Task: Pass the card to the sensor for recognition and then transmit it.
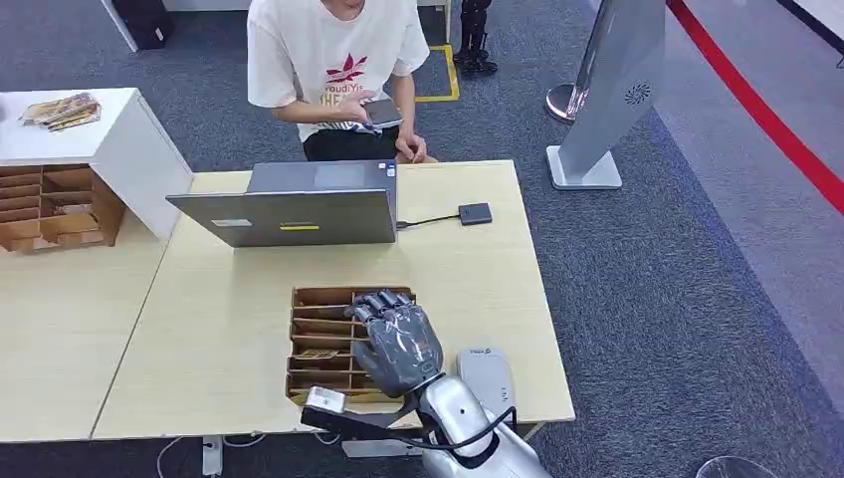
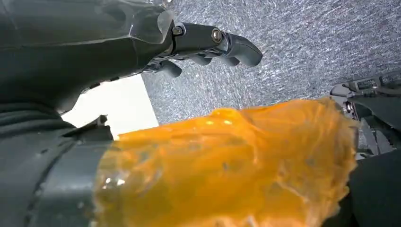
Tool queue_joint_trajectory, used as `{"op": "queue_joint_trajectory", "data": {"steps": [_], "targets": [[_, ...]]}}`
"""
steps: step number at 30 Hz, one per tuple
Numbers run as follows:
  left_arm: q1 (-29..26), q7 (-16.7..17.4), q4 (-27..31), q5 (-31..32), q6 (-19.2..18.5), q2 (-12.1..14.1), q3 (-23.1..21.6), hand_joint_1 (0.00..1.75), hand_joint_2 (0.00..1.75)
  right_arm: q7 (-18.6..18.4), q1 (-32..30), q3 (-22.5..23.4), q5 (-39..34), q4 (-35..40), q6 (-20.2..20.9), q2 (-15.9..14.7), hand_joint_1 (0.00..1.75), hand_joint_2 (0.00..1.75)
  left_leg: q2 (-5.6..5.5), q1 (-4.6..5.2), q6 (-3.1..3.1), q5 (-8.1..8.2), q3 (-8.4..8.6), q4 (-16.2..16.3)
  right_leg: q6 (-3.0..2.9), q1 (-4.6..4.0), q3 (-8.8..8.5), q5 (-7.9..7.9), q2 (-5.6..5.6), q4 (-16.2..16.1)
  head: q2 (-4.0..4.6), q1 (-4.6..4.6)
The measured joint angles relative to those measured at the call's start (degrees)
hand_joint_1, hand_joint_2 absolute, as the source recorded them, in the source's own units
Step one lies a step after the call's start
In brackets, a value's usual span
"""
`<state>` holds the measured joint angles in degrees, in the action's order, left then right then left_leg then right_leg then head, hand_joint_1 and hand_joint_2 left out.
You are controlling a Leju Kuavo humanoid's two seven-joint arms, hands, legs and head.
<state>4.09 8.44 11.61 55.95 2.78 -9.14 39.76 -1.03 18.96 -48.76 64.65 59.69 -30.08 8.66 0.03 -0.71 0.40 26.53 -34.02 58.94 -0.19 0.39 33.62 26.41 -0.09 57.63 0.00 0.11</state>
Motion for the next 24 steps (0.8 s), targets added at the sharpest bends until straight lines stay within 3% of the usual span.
{"op": "queue_joint_trajectory", "data": {"steps": [24], "targets": [[0.0, 0.2, 0.0, 0.0, 0.0, 0.0, 0.0, 0.00, 0.00, -0.1, 1.3, 0.2, -0.4, -4.9, -0.1, 0.4, 0.77, 1.75, 0.00, 0.00, 0.01, -0.01, 0.00, 0.0, 0.00, 0.00, 0.01, 0.00, 0.00, 0.0, 0.00, 0.00]]}}
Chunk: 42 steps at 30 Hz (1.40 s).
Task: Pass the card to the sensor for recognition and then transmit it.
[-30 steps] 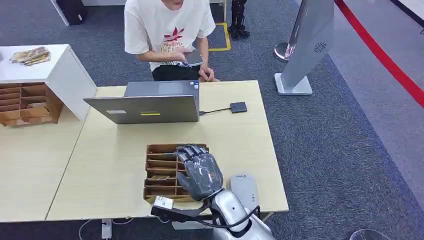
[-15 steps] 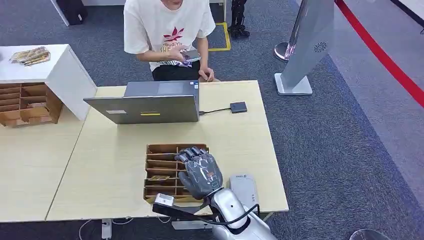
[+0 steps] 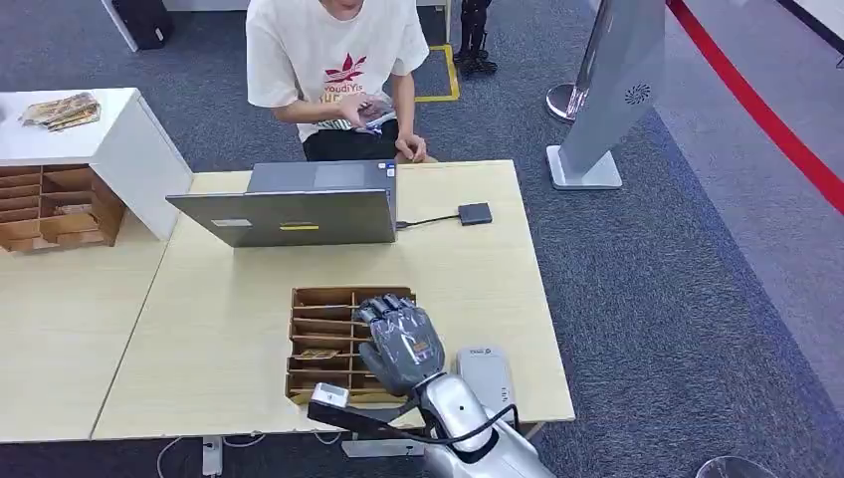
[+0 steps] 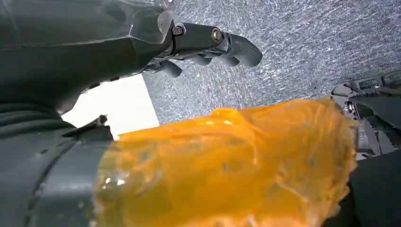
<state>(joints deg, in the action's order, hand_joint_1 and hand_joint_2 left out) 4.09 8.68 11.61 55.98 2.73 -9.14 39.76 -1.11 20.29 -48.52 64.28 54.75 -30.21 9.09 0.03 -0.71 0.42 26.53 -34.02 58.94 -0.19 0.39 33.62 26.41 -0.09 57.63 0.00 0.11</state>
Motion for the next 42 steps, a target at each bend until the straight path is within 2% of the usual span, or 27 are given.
{"op": "queue_joint_trajectory", "data": {"steps": [22, 23, 25, 42], "targets": [[0.0, 0.0, 0.0, 0.0, 0.0, 0.0, 0.0, 0.00, 0.00, -0.4, 1.0, 2.3, 1.2, -2.0, 0.0, 0.3, 0.94, 1.75, 0.00, 0.00, 0.00, 0.00, 0.00, 0.0, 0.00, 0.00, 0.00, 0.00, 0.00, 0.0, 0.00, 0.00], [0.0, 0.0, 0.0, 0.0, 0.0, 0.0, 0.0, 0.00, 0.00, -0.5, 1.0, 2.5, 1.4, -2.0, 0.0, 0.3, 1.01, 1.75, 0.00, 0.00, 0.00, 0.00, 0.00, 0.0, 0.00, 0.00, 0.00, 0.00, 0.00, 0.0, 0.00, 0.00], [0.0, 0.0, 0.0, 0.0, 0.0, 0.0, 0.0, 0.00, 0.00, -0.5, 1.0, 2.9, 1.6, -2.0, 0.0, 0.3, 1.03, 1.75, 0.00, 0.00, 0.00, 0.00, 0.00, 0.0, 0.00, 0.00, 0.00, 0.00, 0.00, 0.0, 0.00, 0.00], [-0.1, 0.0, 0.0, 0.0, 0.0, 0.0, 0.0, 0.00, 0.00, -1.2, 1.4, 4.6, 2.8, -2.5, 0.2, 0.3, 0.93, 1.75, 0.00, 0.00, 0.00, 0.00, 0.00, 0.0, 0.00, 0.00, 0.01, 0.00, 0.00, 0.0, 0.00, 0.00]]}}
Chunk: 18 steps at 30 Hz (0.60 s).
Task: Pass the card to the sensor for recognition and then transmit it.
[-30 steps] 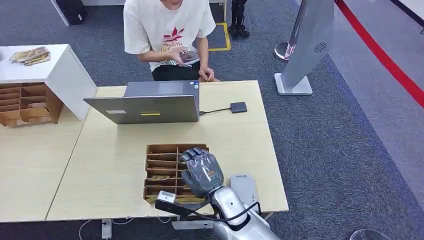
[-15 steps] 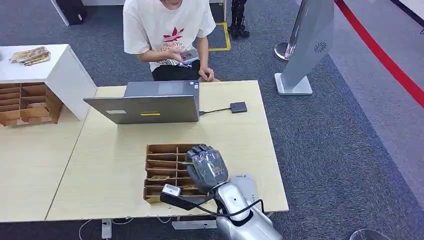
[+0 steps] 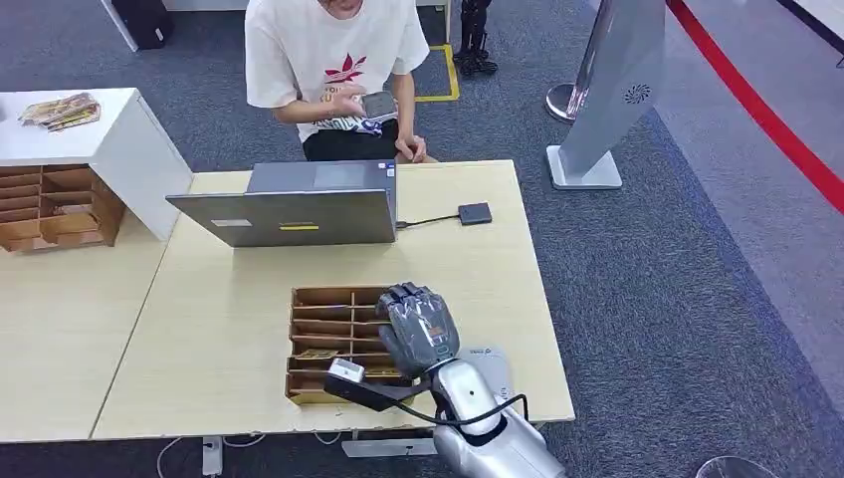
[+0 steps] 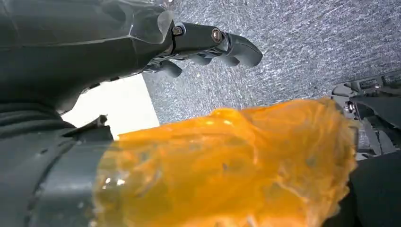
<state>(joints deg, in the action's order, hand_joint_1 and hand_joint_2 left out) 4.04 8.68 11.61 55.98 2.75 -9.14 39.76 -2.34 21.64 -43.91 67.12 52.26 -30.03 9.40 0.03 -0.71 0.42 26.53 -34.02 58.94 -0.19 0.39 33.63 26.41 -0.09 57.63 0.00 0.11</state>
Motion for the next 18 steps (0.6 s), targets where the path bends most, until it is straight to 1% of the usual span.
{"op": "queue_joint_trajectory", "data": {"steps": [1, 2, 3, 11, 14, 16, 17, 18], "targets": [[0.0, 0.0, 0.0, 0.0, 0.0, 0.0, 0.0, 0.00, 0.00, 0.0, 0.0, 0.0, 0.1, -0.1, 0.0, 0.0, 0.91, 1.75, 0.00, 0.00, 0.00, 0.00, 0.00, 0.0, 0.00, 0.00, 0.00, 0.00, 0.00, 0.0, 0.00, 0.00], [0.0, 0.0, 0.0, 0.0, 0.0, 0.0, 0.0, 0.00, 0.00, 0.0, 0.0, 0.0, 0.1, -0.2, 0.0, 0.0, 0.93, 1.75, 0.00, 0.00, 0.00, 0.00, 0.00, 0.0, 0.00, 0.00, 0.00, 0.00, 0.00, 0.0, 0.00, 0.00], [0.0, 0.0, 0.0, 0.0, 0.0, 0.0, 0.0, 0.00, 0.00, -0.1, 0.0, 0.0, 0.1, -0.3, 0.1, 0.0, 0.89, 1.75, 0.00, 0.00, 0.00, 0.00, 0.00, 0.0, 0.00, 0.00, 0.01, 0.00, 0.00, 0.0, 0.00, 0.00], [0.0, 0.0, 0.0, -0.1, 0.0, 0.0, 0.0, 0.00, 0.00, -0.1, 0.0, 0.1, 0.2, -0.9, 0.2, 0.0, 0.91, 1.75, 0.00, 0.00, 0.00, 0.00, 0.00, 0.0, 0.00, 0.00, 0.01, 0.00, 0.00, 0.0, 0.00, 0.00], [-0.1, 0.0, 0.0, -0.1, 0.0, 0.0, 0.0, 0.00, 0.00, -0.1, 0.0, 0.1, 0.2, -1.0, 0.2, 0.0, 0.89, 1.75, 0.00, 0.00, 0.00, 0.00, 0.00, 0.0, 0.00, 0.00, 0.01, 0.00, 0.00, 0.0, 0.00, 0.00], [-0.1, 0.0, 0.0, -0.1, 0.0, 0.0, 0.0, 0.00, 0.00, -0.1, 0.0, 0.1, 0.2, -1.2, 0.5, 0.0, 0.98, 1.75, 0.00, 0.00, 0.00, 0.00, 0.00, 0.0, 0.00, 0.00, 0.01, 0.00, 0.00, 0.0, 0.00, 0.00], [-0.1, 0.0, 0.0, -0.1, 0.0, 0.0, 0.0, 0.00, 0.00, -0.1, 0.0, 0.1, 0.2, -1.3, 0.7, 0.0, 0.94, 1.75, 0.00, 0.00, 0.00, 0.00, 0.00, 0.0, 0.00, 0.00, 0.01, 0.00, 0.00, 0.0, 0.00, 0.00], [-0.1, 0.0, 0.0, -0.1, 0.1, 0.0, 0.0, 0.00, 0.00, -0.1, 0.0, 0.1, 0.2, -1.3, 0.7, 0.0, 0.98, 1.75, 0.00, 0.00, 0.00, 0.00, -0.01, 0.0, 0.00, 0.00, 0.02, 0.00, 0.00, 0.0, 0.00, 0.00]]}}
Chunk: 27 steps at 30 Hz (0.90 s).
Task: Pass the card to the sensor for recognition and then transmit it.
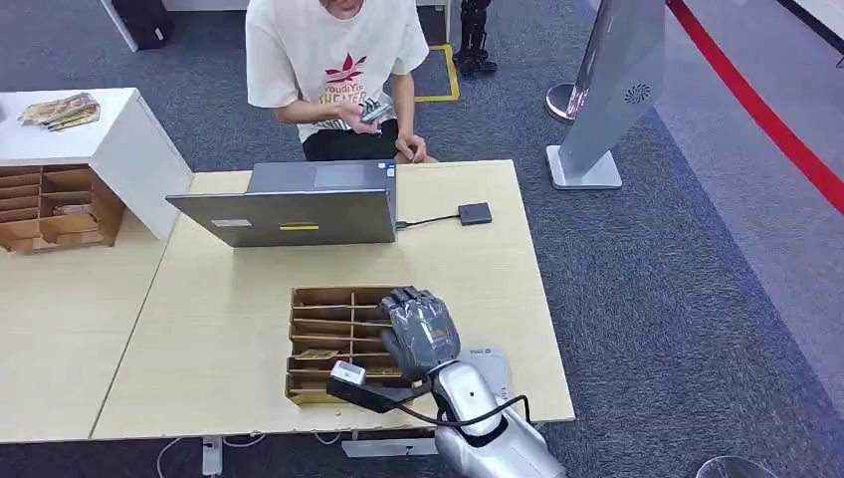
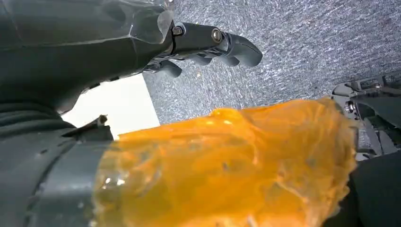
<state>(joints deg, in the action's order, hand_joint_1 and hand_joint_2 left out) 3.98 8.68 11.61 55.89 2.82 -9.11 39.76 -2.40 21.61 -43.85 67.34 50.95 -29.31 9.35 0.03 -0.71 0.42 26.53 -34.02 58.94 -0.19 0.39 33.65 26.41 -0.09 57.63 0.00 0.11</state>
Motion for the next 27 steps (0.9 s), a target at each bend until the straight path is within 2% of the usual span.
{"op": "queue_joint_trajectory", "data": {"steps": [2, 3, 6, 7, 27], "targets": [[0.0, -0.1, 0.0, 0.0, 0.0, 0.0, 0.0, 0.00, 0.00, 0.0, 0.0, 0.0, 0.0, -0.1, 0.1, 0.0, 1.05, 1.75, 0.00, 0.00, 0.00, 0.00, 0.00, 0.0, 0.00, 0.00, 0.00, 0.00, 0.00, 0.0, 0.00, 0.00], [0.0, -0.1, 0.0, 0.0, 0.1, 0.0, 0.0, 0.00, 0.00, 0.0, 0.0, 0.0, 0.0, -0.2, 0.1, 0.0, 1.29, 1.75, 0.00, 0.00, 0.00, 0.00, 0.00, 0.0, 0.00, 0.00, 0.00, 0.00, 0.00, 0.0, 0.00, 0.00], [0.0, -0.1, 0.0, -0.1, 0.1, 0.0, 0.0, 0.00, 0.00, 0.1, 0.0, 0.0, 0.0, -0.5, 0.3, 0.0, 1.68, 1.75, 0.00, 0.00, 0.00, 0.00, 0.00, 0.0, 0.00, 0.00, 0.00, 0.00, 0.00, 0.0, 0.00, 0.00], [0.0, -0.1, 0.0, -0.1, 0.1, 0.0, 0.0, 0.00, 0.00, 0.1, 0.0, 0.0, 0.0, -0.5, 0.3, 0.0, 1.75, 1.75, 0.00, 0.00, 0.00, 0.00, 0.00, 0.0, 0.00, 0.00, 0.00, 0.00, 0.00, 0.0, 0.00, 0.00], [0.0, -0.4, 0.0, -0.1, 0.3, 0.0, 0.0, 0.00, 0.00, 1.4, -0.3, 1.2, -2.3, 0.5, 0.0, 0.0, 1.75, 1.75, 0.00, 0.00, 0.00, 0.00, -0.01, 0.0, 0.00, 0.00, 0.01, 0.00, 0.00, 0.0, 0.00, 0.00]]}}
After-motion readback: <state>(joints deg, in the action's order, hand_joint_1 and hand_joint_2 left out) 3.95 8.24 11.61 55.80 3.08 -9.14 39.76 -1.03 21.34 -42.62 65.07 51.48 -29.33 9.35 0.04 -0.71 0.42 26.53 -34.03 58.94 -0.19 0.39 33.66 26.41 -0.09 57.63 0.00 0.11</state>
